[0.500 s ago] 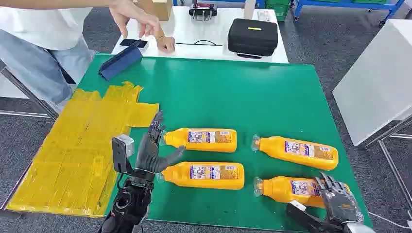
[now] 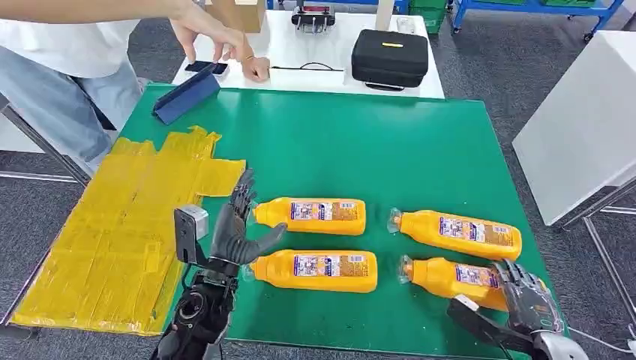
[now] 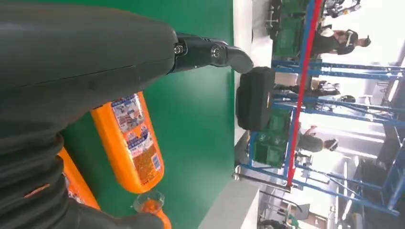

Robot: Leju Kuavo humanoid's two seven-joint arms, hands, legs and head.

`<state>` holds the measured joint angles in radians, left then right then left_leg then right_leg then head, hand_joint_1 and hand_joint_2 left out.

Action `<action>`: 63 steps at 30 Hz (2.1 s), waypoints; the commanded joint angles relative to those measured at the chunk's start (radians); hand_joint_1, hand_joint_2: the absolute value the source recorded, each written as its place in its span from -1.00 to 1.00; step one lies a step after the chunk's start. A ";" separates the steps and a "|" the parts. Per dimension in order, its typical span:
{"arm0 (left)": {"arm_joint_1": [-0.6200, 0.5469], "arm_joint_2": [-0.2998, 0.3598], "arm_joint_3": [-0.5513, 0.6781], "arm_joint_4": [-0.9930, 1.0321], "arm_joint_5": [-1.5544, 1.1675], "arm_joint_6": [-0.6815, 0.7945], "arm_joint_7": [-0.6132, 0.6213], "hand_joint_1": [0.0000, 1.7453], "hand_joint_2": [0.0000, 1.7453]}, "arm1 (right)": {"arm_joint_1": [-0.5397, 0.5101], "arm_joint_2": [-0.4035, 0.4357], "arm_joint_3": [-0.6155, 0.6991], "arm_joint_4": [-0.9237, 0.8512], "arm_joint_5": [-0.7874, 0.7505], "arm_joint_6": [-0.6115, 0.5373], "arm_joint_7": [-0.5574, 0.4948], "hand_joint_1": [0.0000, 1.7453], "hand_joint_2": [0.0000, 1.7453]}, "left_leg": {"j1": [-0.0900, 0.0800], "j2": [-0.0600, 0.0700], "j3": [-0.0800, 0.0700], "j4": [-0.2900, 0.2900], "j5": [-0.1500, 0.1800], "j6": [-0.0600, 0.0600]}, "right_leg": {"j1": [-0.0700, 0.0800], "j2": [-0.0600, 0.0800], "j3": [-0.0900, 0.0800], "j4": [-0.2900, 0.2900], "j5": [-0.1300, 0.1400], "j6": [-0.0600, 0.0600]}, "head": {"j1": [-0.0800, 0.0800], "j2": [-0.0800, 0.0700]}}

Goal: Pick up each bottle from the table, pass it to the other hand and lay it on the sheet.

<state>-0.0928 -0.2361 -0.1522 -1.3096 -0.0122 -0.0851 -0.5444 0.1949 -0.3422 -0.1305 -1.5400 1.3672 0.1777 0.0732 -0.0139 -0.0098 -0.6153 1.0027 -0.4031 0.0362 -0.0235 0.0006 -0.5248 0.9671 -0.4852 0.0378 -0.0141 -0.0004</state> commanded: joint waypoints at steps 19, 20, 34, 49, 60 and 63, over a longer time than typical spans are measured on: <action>-0.063 0.006 -0.022 0.122 0.005 -0.017 -0.020 -1.00 1.00 | -0.216 0.035 -0.020 0.418 0.053 -0.172 -0.050 -1.00 1.00 | 0.001 0.001 0.003 -0.001 0.002 0.001 | 0.001 0.001 0.004 -0.003 0.003 0.002 | -0.001 0.000; -0.068 0.006 -0.024 0.123 0.006 -0.016 -0.021 -1.00 1.00 | -0.262 0.021 -0.015 0.504 0.040 -0.161 -0.047 -1.00 1.00 | 0.002 0.001 0.004 -0.002 0.002 0.001 | 0.002 0.001 0.006 -0.004 0.003 0.002 | 0.000 0.000; -0.068 0.006 -0.033 0.127 0.011 -0.014 -0.022 -1.00 1.00 | -0.313 0.036 -0.014 0.658 -0.037 -0.184 -0.104 1.00 1.00 | 0.002 -0.002 0.006 -0.001 0.002 0.001 | 0.002 -0.002 -0.002 -0.004 0.003 0.002 | 0.001 0.000; -0.088 0.004 -0.036 0.134 0.014 -0.011 -0.024 -1.00 1.00 | -0.345 0.038 0.009 0.689 -0.085 -0.241 -0.165 1.00 1.00 | 0.003 -0.002 0.008 -0.001 0.003 0.000 | 0.003 -0.002 0.001 -0.005 0.003 0.001 | 0.000 0.000; -0.107 0.017 -0.037 0.181 0.028 0.003 -0.047 -1.00 1.00 | -0.329 0.126 0.046 0.488 -0.326 -0.391 -0.351 1.00 1.00 | 0.002 0.002 0.004 -0.001 0.003 0.001 | 0.002 0.002 0.005 -0.002 0.007 0.001 | 0.000 0.000; -0.106 0.017 -0.039 0.179 0.028 0.005 -0.047 -1.00 1.00 | -0.324 0.120 0.049 0.487 -0.336 -0.400 -0.352 1.00 1.00 | 0.002 0.000 0.003 -0.001 0.004 0.000 | 0.002 0.000 0.005 -0.003 0.006 0.000 | 0.000 0.000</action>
<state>-0.1564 -0.2438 -0.1751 -1.2058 0.0134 -0.0832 -0.5913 -0.1297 -0.2746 -0.1102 -1.0140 1.0513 -0.2064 -0.2731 -0.0137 -0.0107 -0.6163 1.0029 -0.3978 0.0407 -0.0232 -0.0001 -0.5241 0.9667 -0.4786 0.0416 -0.0145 -0.0004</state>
